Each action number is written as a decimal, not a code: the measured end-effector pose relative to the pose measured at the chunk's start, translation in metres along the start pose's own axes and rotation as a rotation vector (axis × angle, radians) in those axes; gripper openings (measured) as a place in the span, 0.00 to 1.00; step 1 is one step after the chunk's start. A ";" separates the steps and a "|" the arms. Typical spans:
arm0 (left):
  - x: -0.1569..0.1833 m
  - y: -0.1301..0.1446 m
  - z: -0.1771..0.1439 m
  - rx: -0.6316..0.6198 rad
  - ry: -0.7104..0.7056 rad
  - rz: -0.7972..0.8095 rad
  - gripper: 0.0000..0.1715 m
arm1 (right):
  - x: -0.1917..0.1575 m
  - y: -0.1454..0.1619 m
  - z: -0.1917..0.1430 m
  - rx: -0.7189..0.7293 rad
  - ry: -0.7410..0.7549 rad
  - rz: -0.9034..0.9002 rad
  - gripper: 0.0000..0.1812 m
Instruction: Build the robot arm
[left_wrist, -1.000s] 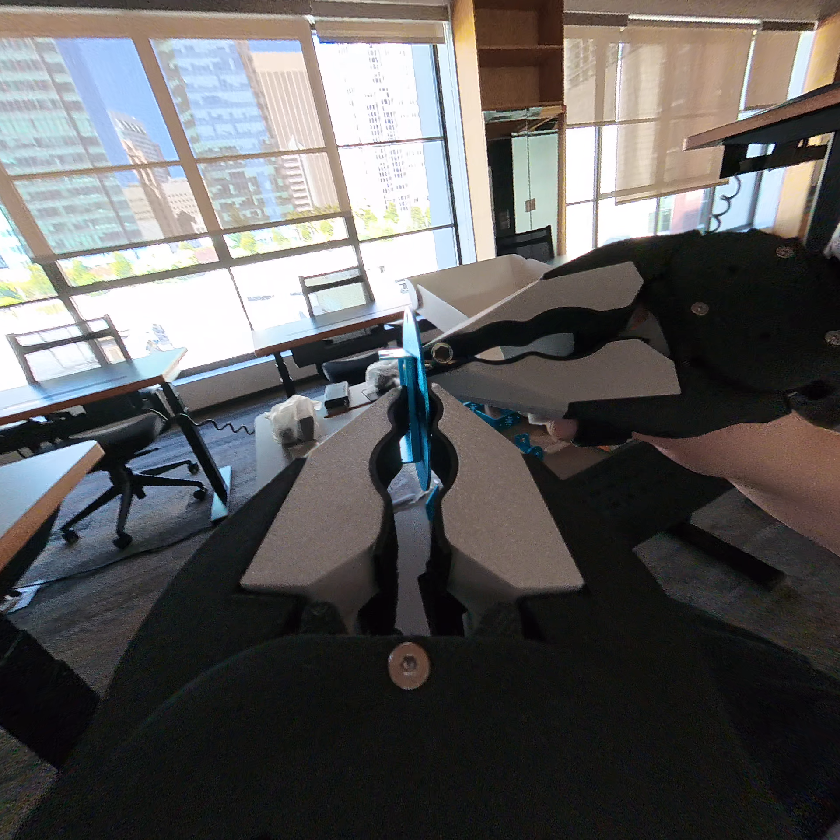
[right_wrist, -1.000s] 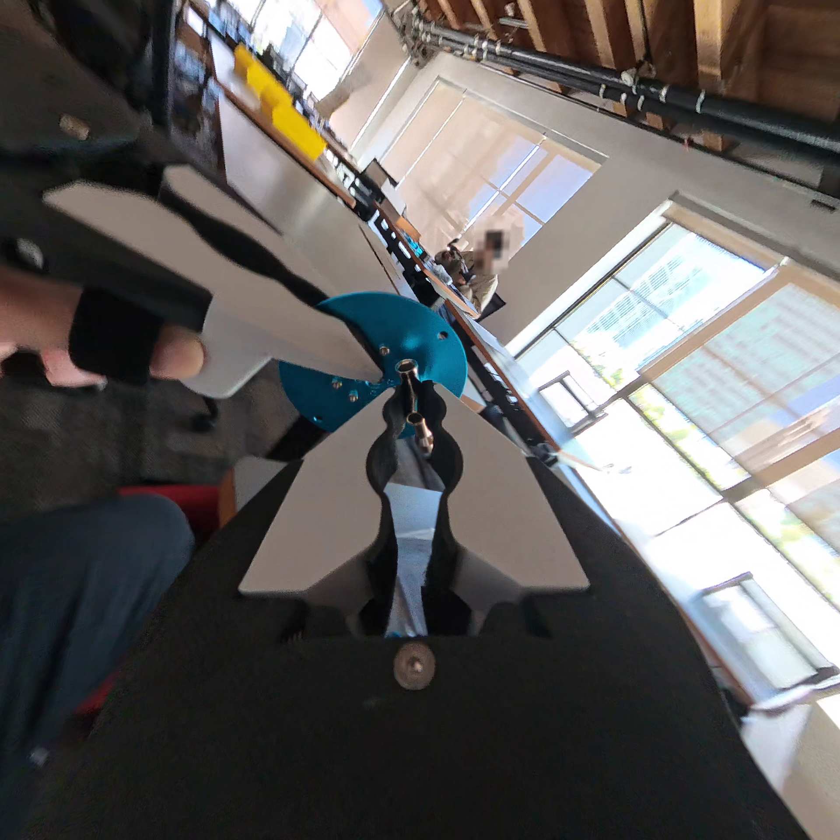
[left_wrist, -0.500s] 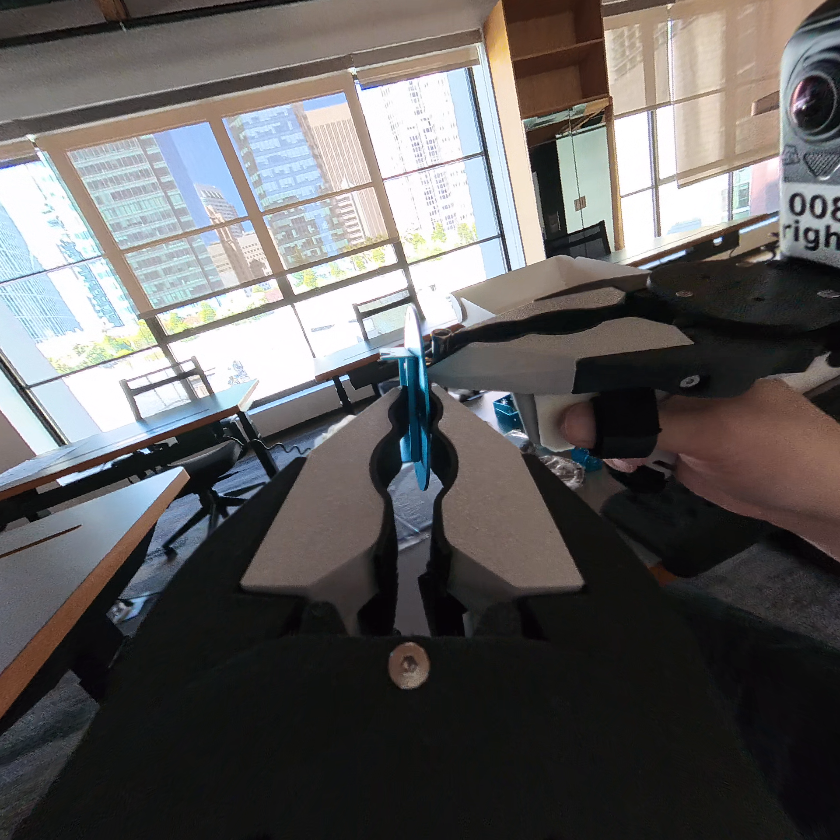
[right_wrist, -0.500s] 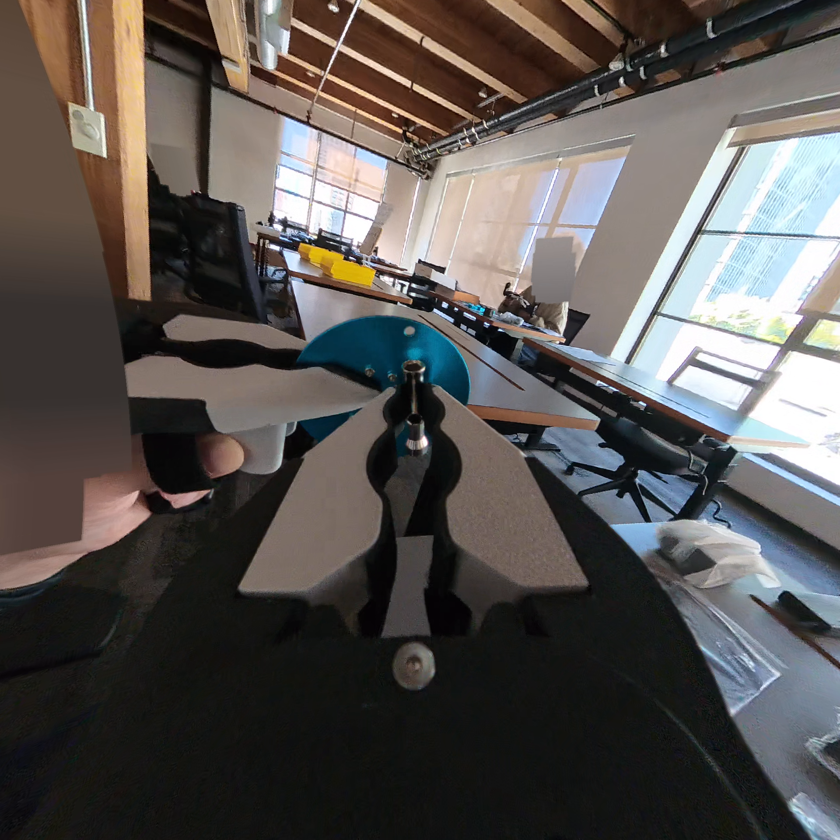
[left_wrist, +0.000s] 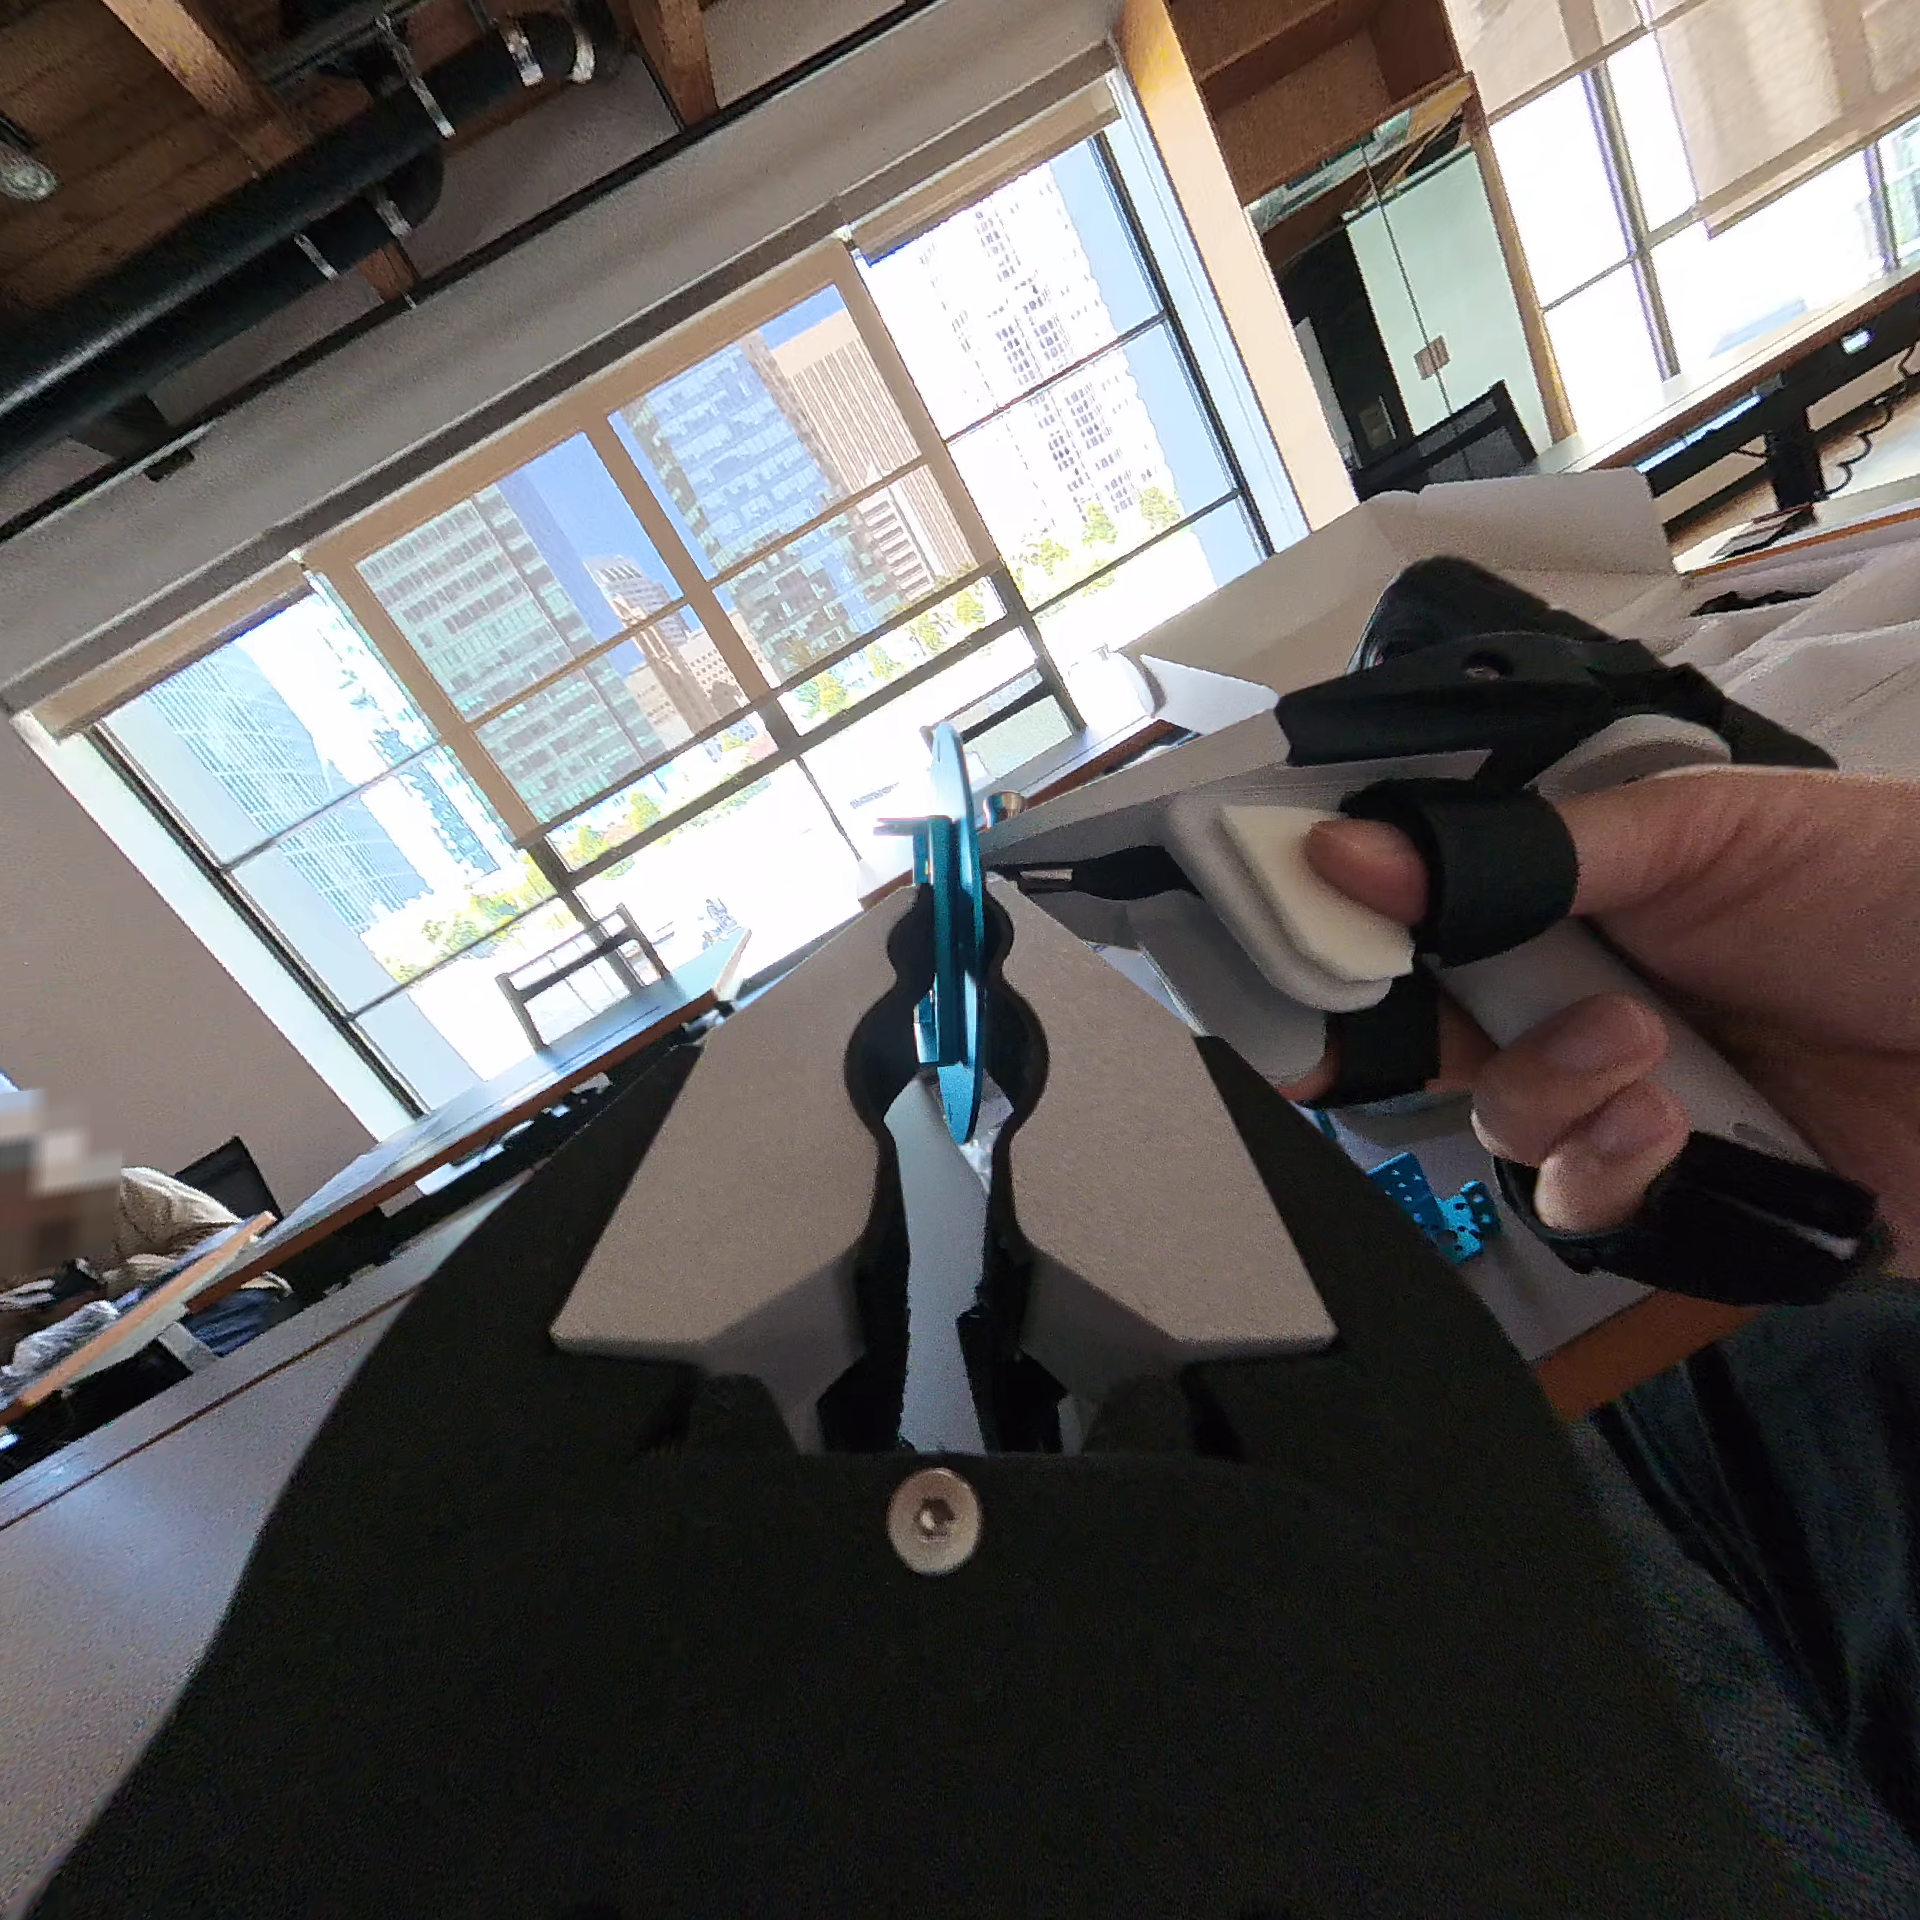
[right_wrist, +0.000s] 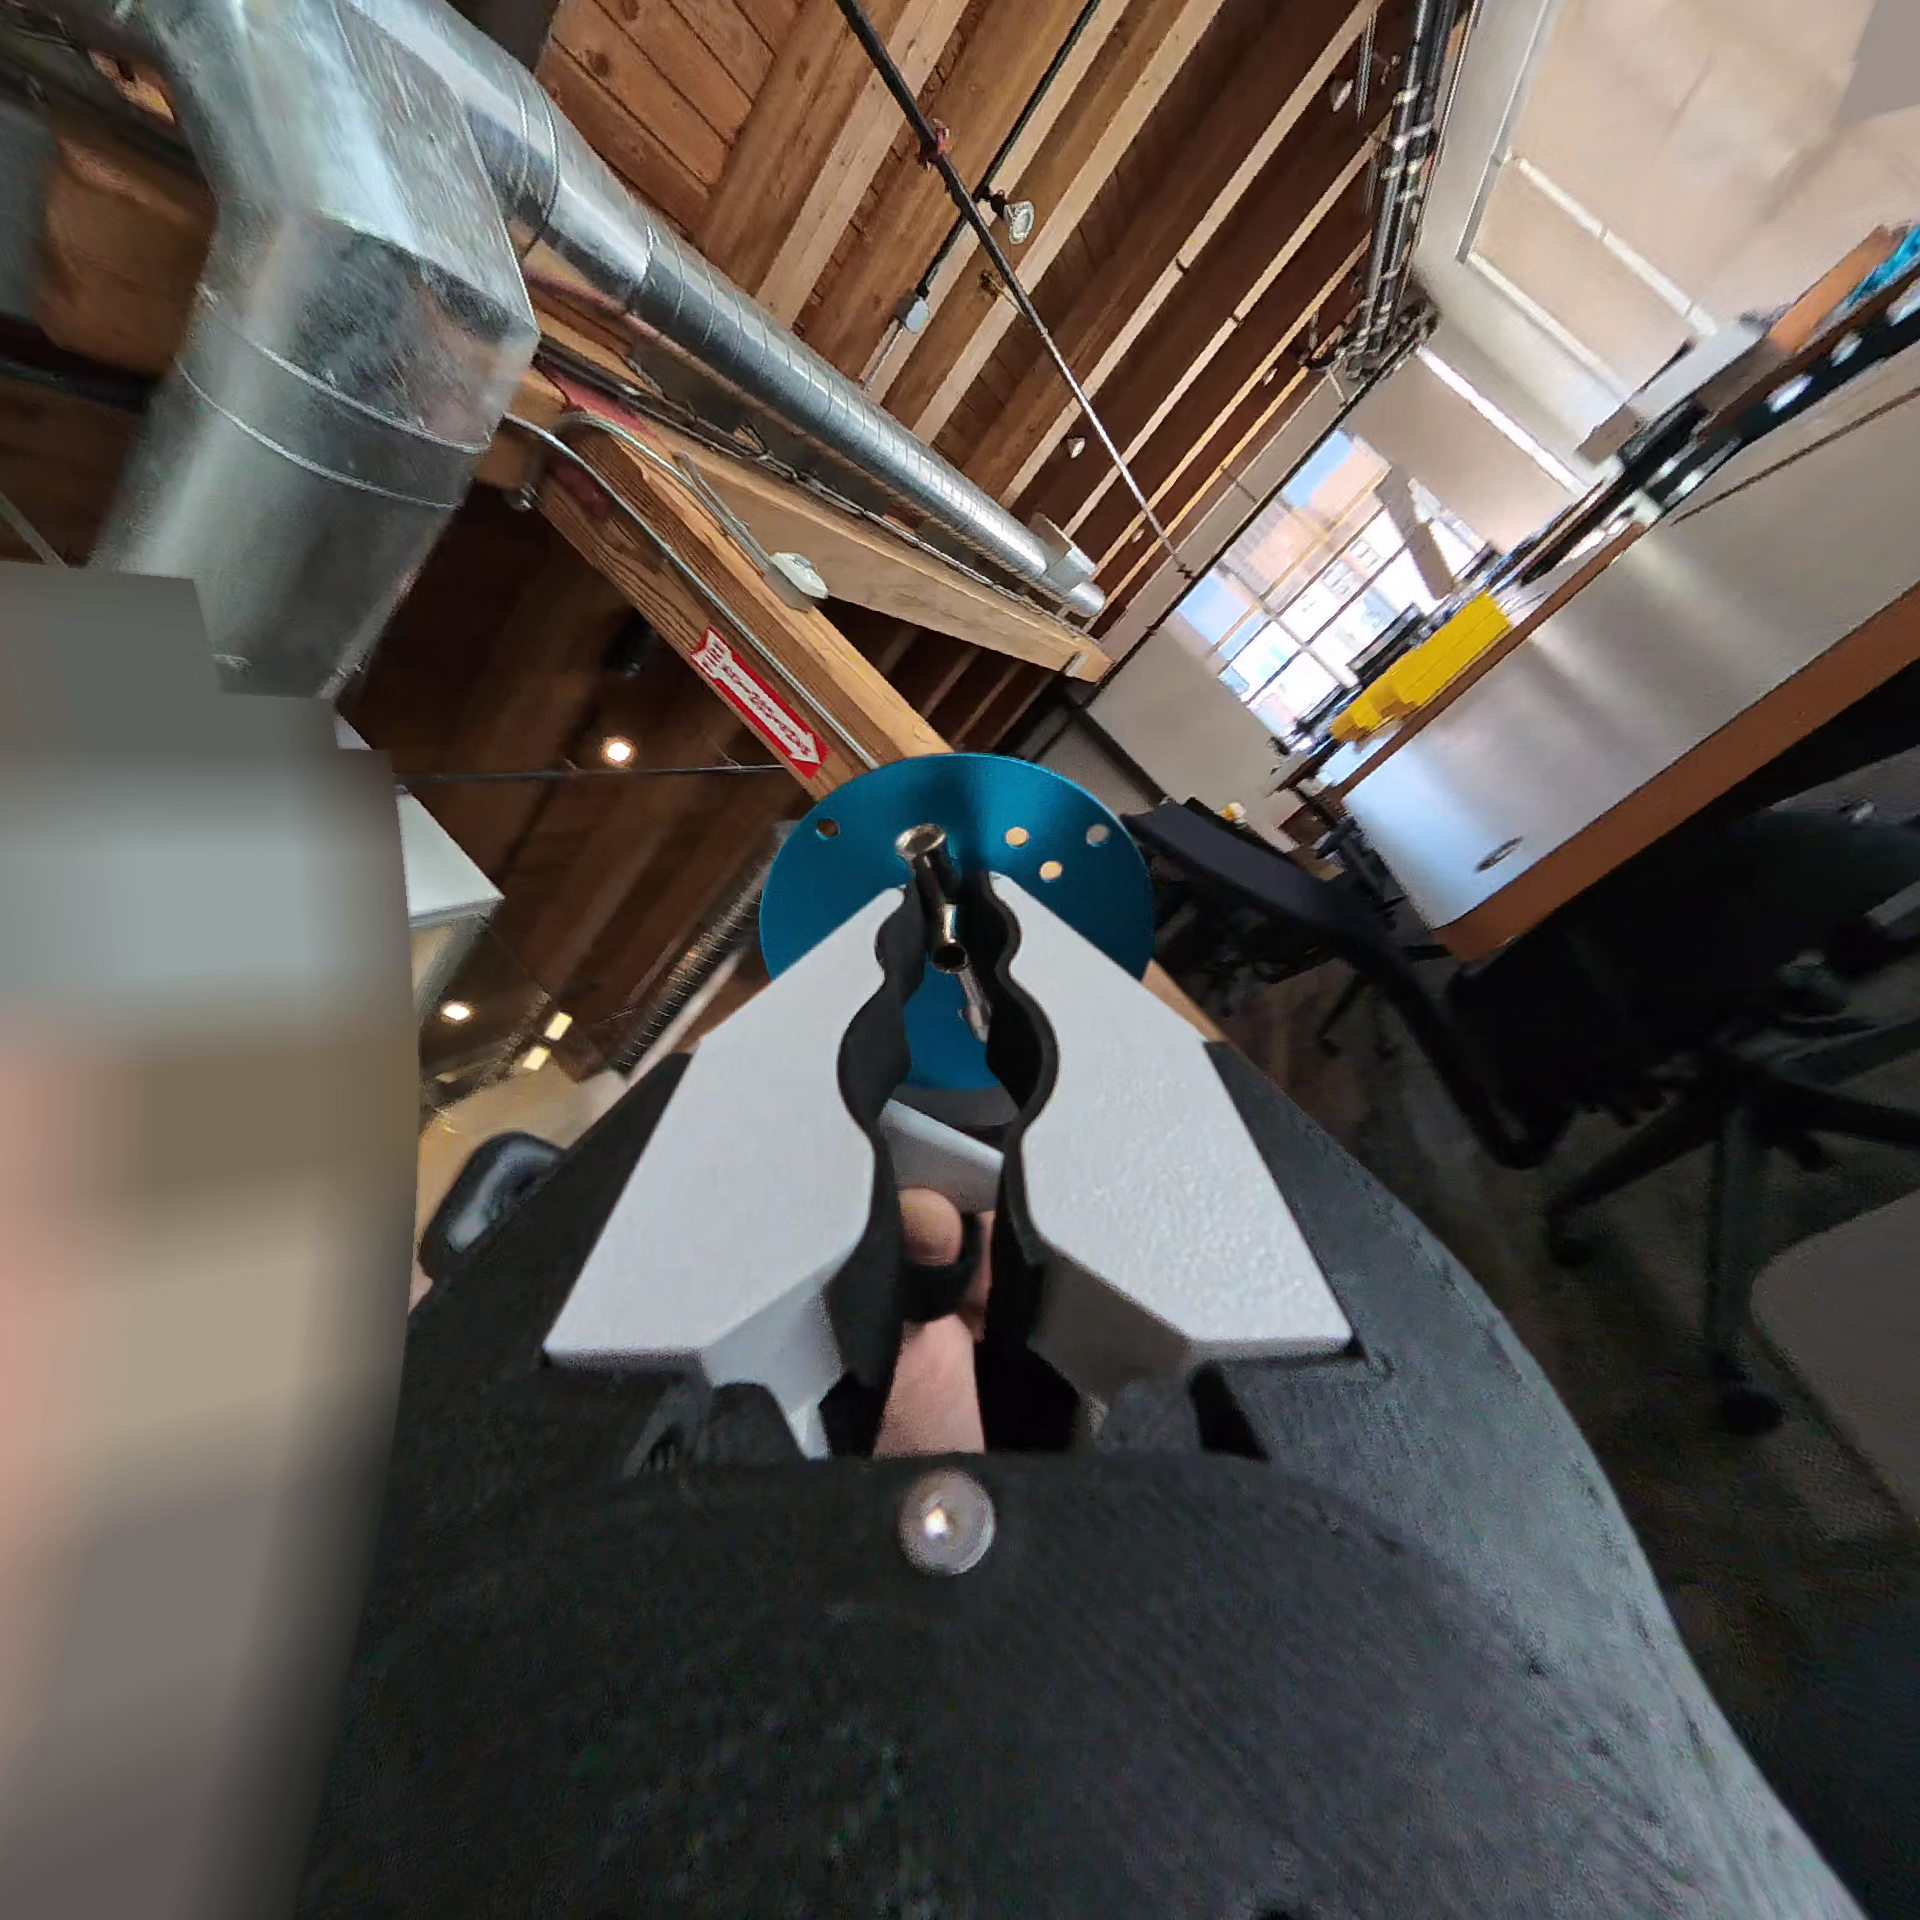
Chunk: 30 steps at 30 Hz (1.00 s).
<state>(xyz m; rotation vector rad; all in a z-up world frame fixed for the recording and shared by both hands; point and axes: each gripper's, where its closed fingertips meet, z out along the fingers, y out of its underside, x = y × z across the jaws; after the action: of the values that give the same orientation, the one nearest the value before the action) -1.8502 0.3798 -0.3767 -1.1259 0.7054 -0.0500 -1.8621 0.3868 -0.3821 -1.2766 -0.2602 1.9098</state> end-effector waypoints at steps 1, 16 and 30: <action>0.001 0.001 0.000 -0.008 0.016 -0.029 0.02 | 0.001 0.000 -0.001 -0.007 0.023 -0.095 0.04; 0.006 0.014 0.001 -0.065 0.076 -0.154 0.02 | 0.013 0.002 -0.010 -0.019 0.069 -0.135 0.04; -0.002 0.016 -0.011 -0.164 0.328 -0.677 0.02 | 0.003 0.005 -0.013 -0.870 0.436 -2.237 0.03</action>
<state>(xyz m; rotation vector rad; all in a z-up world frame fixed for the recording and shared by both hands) -1.8627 0.3790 -0.3921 -1.4934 0.5924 -0.7763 -1.8540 0.3821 -0.3934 -0.7917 -1.4984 -0.4715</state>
